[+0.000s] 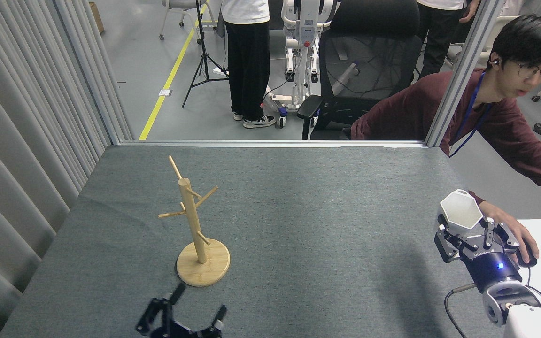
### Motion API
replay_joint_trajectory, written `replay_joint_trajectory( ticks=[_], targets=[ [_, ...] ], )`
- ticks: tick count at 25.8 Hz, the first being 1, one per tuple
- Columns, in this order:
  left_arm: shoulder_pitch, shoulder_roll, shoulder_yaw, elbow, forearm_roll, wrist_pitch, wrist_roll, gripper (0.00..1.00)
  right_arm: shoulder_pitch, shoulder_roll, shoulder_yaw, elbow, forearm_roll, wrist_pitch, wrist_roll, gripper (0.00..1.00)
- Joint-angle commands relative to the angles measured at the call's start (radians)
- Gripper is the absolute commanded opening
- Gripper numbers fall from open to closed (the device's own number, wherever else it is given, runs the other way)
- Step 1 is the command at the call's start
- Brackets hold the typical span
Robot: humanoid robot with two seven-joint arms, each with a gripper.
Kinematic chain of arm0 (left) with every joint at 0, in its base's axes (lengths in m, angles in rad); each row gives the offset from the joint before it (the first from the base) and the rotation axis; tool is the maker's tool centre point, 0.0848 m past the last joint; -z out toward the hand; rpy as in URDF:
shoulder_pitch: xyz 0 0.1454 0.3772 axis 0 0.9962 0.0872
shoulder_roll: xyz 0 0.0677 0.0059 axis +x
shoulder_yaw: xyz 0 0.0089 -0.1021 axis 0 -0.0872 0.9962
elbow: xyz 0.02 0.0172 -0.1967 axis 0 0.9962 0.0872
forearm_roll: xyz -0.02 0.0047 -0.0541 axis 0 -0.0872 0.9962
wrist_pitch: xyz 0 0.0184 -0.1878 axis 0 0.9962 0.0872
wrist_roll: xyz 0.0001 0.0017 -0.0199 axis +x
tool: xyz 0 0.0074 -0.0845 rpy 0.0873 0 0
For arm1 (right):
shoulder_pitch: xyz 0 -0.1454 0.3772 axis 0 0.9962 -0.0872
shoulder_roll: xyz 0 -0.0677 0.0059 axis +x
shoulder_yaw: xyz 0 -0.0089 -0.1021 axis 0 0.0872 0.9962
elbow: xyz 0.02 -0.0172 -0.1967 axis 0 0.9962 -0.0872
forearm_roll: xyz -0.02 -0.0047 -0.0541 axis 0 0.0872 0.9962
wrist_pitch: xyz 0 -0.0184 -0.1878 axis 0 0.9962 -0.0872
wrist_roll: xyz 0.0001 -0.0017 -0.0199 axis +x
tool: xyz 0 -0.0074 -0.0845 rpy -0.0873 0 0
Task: Hang cup on storage rack
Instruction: 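Move the right gripper holding the white cup toward the left gripper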
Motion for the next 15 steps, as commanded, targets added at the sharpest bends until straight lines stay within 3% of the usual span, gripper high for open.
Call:
replay_joint_trajectory(
  ticks=[1,4,7,10,15],
  targets=[
    [-0.009,-0.009,-0.174,0.082,-0.085,0.011,-0.004,0.99,0.002,0.006,0.003,-0.022,0.000,0.001,0.000,0.61],
    [-0.068,-0.029,-0.305,0.167,-0.120,0.097,-0.009,0.99,0.053,0.043,0.009,-0.094,0.000,0.004,0.003,0.61],
    [-0.153,-0.055,-0.401,0.254,-0.123,0.185,-0.040,0.99,0.137,0.087,0.033,-0.227,0.003,-0.001,0.006,0.61],
    [-0.216,-0.066,-0.452,0.311,-0.122,0.249,-0.050,0.99,0.223,0.107,0.083,-0.379,0.003,-0.007,0.006,0.61],
    [-0.232,-0.071,-0.467,0.334,-0.120,0.268,-0.050,0.99,0.272,0.152,0.107,-0.488,0.003,-0.011,0.006,0.61]
  ],
)
